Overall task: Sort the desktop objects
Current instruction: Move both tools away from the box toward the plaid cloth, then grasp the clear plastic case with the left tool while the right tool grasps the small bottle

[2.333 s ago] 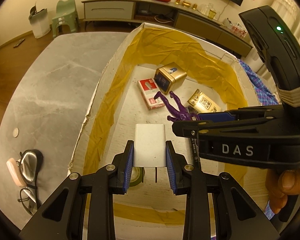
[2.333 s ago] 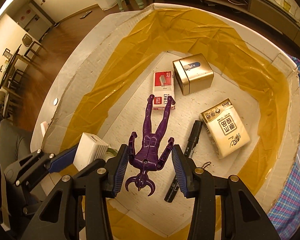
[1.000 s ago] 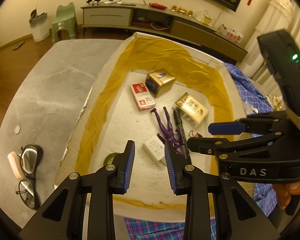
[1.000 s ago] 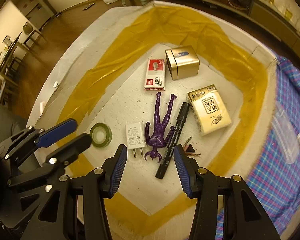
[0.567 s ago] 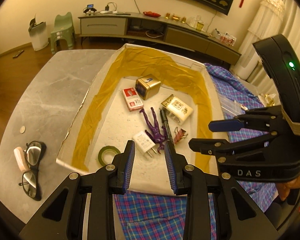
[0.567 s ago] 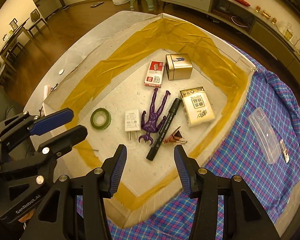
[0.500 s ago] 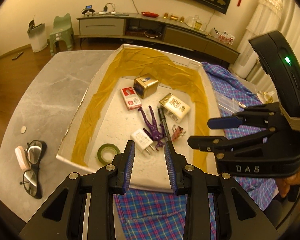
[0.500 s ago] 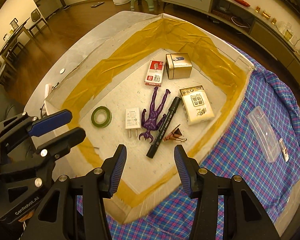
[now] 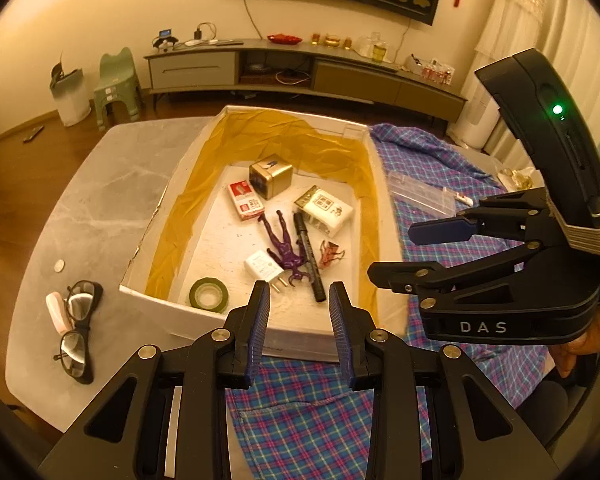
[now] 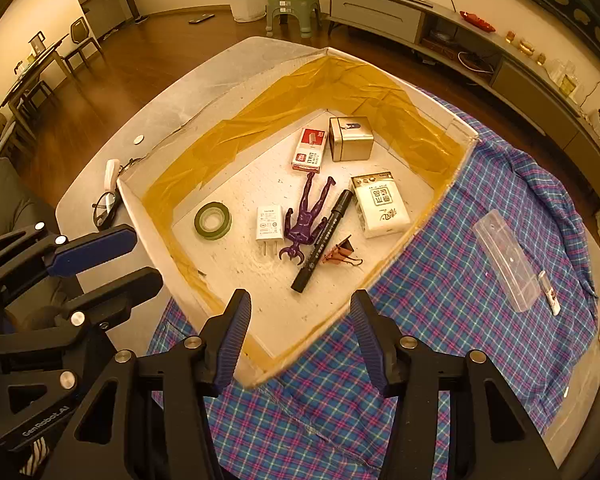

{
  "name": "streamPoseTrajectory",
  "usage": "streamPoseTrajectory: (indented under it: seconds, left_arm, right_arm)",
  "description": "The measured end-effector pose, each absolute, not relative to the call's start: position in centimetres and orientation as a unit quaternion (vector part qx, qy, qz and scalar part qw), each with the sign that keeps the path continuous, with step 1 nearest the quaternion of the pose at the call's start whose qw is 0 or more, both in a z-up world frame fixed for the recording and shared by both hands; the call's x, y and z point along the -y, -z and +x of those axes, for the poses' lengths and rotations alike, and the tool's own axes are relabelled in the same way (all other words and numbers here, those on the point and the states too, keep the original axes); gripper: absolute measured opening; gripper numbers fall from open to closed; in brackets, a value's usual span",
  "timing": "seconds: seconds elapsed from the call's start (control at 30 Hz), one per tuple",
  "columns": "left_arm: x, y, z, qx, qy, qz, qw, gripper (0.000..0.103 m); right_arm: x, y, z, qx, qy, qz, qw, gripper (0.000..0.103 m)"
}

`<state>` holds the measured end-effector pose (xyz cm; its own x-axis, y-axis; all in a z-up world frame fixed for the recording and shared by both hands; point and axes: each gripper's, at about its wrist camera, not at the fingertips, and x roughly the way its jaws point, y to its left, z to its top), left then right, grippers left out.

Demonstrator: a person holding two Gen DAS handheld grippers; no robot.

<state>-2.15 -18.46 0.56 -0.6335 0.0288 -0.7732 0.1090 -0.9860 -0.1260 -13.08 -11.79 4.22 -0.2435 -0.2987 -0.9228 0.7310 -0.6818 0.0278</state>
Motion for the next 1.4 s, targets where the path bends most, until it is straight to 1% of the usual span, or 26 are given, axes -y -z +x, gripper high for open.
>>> streamPoseTrajectory:
  seconds: [0.23,0.33,0.57,0.73,0.83,0.97,1.2,1.3,1.4]
  left_arm:
    - [16.8,-1.8,-0.8,-0.063,0.905,0.421,0.017,0.033]
    - [16.1,-2.3,-0.4,-0.057,0.906,0.419,0.015,0.033]
    - [14.1,-2.9,0.4,-0.047,0.908,0.416,0.008,0.033]
    - [12.8,-3.2,0.7,-0.054,0.910,0.412,-0.001,0.033]
    - [12.2,-3.2,0.4,-0.068,0.910,0.410,-0.011,0.035]
    - [10.9,-2.8,-0.7,-0.086,0.902,0.422,-0.027,0.042]
    - [7.4,-0.2,-5.1,-0.086,0.882,0.460,-0.049,0.043]
    - [5.9,1.0,-7.7,-0.096,0.873,0.475,-0.060,0.043]
    - [4.7,2.3,-10.8,-0.116,0.863,0.488,-0.065,0.044]
  right_arm:
    - [10.4,-4.9,-11.7,-0.216,0.776,0.487,0.337,0.056]
    - [9.8,-5.3,-10.9,-0.214,0.785,0.471,0.340,0.060]
    - [8.4,-6.0,-9.0,-0.220,0.804,0.431,0.346,0.060]
    - [6.9,-6.4,-7.9,-0.222,0.823,0.395,0.341,0.060]
    - [5.5,-6.7,-7.6,-0.203,0.837,0.377,0.340,0.060]
    - [2.6,-6.3,-8.1,-0.149,0.858,0.360,0.335,0.061]
    - [-5.2,-2.8,-12.4,-0.037,0.879,0.382,0.284,0.067]
    - [-8.6,-0.6,-15.2,-0.019,0.881,0.402,0.249,0.069]
    - [-10.9,1.3,-18.1,-0.028,0.879,0.420,0.226,0.070]
